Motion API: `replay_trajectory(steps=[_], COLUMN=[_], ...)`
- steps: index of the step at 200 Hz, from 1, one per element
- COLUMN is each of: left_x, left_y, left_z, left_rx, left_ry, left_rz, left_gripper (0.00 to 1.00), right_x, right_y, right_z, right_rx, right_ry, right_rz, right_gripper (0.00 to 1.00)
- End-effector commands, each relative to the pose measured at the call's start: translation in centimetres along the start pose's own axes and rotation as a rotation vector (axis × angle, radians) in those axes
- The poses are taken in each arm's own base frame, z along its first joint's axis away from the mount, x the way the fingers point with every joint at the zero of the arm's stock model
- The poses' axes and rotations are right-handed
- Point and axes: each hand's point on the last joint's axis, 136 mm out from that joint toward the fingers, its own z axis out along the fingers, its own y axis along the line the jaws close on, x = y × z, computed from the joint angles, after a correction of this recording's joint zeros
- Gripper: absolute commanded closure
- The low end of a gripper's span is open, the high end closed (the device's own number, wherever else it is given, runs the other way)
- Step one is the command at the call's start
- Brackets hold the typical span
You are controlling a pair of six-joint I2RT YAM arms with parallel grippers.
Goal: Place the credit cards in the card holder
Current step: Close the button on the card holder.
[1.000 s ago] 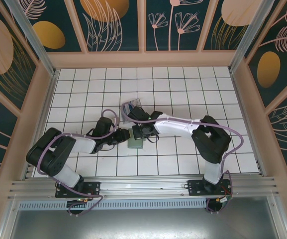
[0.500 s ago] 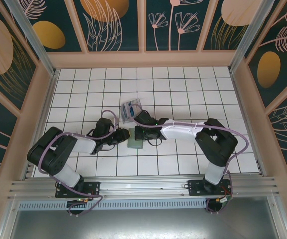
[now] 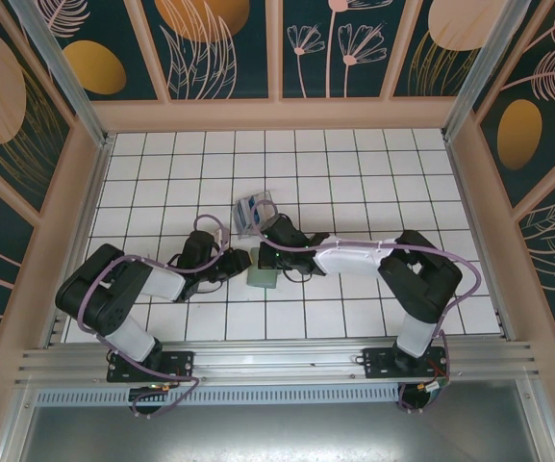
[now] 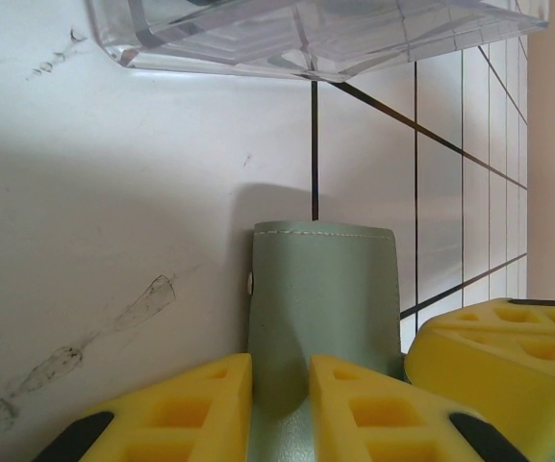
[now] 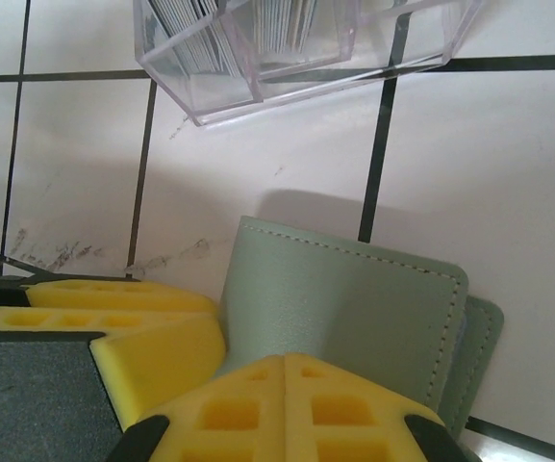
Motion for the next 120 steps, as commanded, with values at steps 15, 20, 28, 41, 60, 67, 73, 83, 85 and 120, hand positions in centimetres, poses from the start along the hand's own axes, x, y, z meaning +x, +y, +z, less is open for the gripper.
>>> replay_trajectory(steps=[15, 20, 28, 41, 60, 67, 73, 83, 85, 120], left_x=[5.3, 5.3, 5.4, 5.4, 5.5, 5.6, 5.6, 5.7, 5.7, 5.7], left_y=[3.4, 3.3, 3.4, 3.4, 3.5, 3.5, 3.5, 3.5, 3.5, 3.5], left_z=[-0.2, -0.2, -0.3, -0.3, -0.2, -0.2, -0.1, -0.1, 0.0, 0.0], left_rx=[-0.098, -0.097, -0.098, -0.1, -0.101, -0.101, -0.1, -0.1, -0.098, -0.106], left_ry=[0.176, 0.174, 0.176, 0.177, 0.185, 0.189, 0.192, 0.198, 0.199, 0.211], left_rz=[-0.108, -0.106, -0.106, -0.101, -0.096, -0.092, -0.092, -0.089, -0.087, -0.067], left_gripper=[0.76, 0.76, 0.75, 0.72, 0.71, 0.7, 0.7, 0.7, 0.7, 0.69], right_x=[-1.4, -1.2, -1.3, -0.9, -1.0, -1.0, -0.7, -0.2, 0.0, 2.1], right_y=[0.4, -0.1, -0.6, -2.1, -4.0, -4.2, -4.4, -4.2, -4.1, -2.1], right_z=[-2.7, -3.1, -3.9, -4.8, -6.5, -6.8, -7.0, -6.9, -6.8, -5.7], right_rx=[0.029, 0.066, 0.122, 0.205, 0.286, 0.283, 0.267, 0.198, 0.179, 0.156], right_ry=[-0.033, -0.027, -0.029, -0.003, -0.031, -0.024, -0.006, 0.041, 0.055, 0.148], right_rz=[-0.04, -0.07, -0.106, -0.16, -0.183, -0.17, -0.153, -0.111, -0.1, -0.106], right_gripper=[0.84, 0.81, 0.75, 0.62, 0.38, 0.3, 0.23, 0.29, 0.31, 0.49])
